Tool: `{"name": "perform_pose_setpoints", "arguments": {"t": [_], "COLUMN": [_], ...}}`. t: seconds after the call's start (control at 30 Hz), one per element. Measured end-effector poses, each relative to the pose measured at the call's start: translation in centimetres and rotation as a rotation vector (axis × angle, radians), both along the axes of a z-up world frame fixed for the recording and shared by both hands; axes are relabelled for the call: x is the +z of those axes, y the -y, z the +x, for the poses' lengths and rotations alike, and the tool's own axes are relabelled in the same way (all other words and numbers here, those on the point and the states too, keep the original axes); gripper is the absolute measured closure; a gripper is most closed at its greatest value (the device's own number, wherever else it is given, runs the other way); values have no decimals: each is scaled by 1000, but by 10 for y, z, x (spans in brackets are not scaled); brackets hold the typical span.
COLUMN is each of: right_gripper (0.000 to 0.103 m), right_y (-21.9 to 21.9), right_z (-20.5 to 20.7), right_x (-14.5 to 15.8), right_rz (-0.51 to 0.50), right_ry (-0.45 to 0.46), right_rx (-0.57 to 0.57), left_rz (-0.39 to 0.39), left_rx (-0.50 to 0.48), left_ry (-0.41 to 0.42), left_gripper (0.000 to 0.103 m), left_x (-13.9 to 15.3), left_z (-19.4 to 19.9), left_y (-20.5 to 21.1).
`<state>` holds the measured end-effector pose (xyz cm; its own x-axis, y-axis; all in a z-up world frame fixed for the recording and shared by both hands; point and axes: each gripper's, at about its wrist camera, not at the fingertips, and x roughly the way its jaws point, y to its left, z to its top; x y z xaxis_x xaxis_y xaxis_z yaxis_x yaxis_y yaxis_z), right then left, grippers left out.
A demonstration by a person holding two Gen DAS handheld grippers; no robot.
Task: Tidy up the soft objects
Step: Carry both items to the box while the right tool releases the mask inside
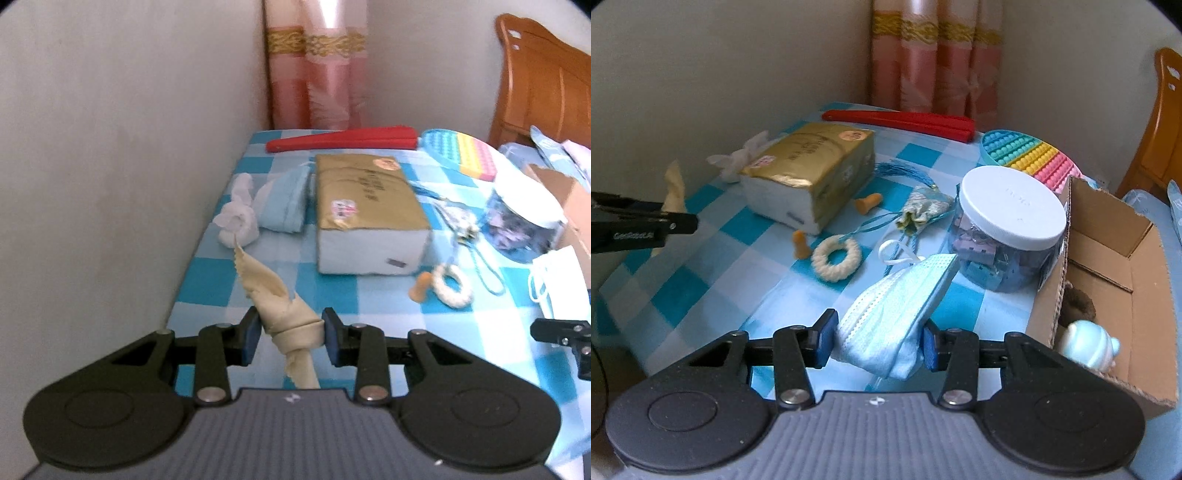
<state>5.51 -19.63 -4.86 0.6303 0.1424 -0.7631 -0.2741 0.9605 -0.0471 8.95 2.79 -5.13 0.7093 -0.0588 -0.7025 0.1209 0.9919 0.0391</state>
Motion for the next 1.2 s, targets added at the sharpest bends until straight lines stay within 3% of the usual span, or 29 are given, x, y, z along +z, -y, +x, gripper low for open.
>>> {"name": "perform_pose_setpoints", "arguments": {"t": [0.3,0.6,0.9,1.2], "right_gripper": [52,52,52,52], "right_y": [16,48,103,146], "right_z": [-41,-63,-45,9], "right_x": [20,46,66,51], "right_rz": [-1,-31,-90,-147], "right_ry": [31,91,147,78], "right_rx": [32,24,-72,-114], "left_rz": [24,-21,-1,16], "left_rx": [-69,-139,-174,-183], "left_ry": [2,-21,-22,-34], "left_gripper": [69,69,69,69], "left_x": [16,27,30,28], "left_z": [-33,-48,-57,-56], "left_y": [19,39,60,75]}}
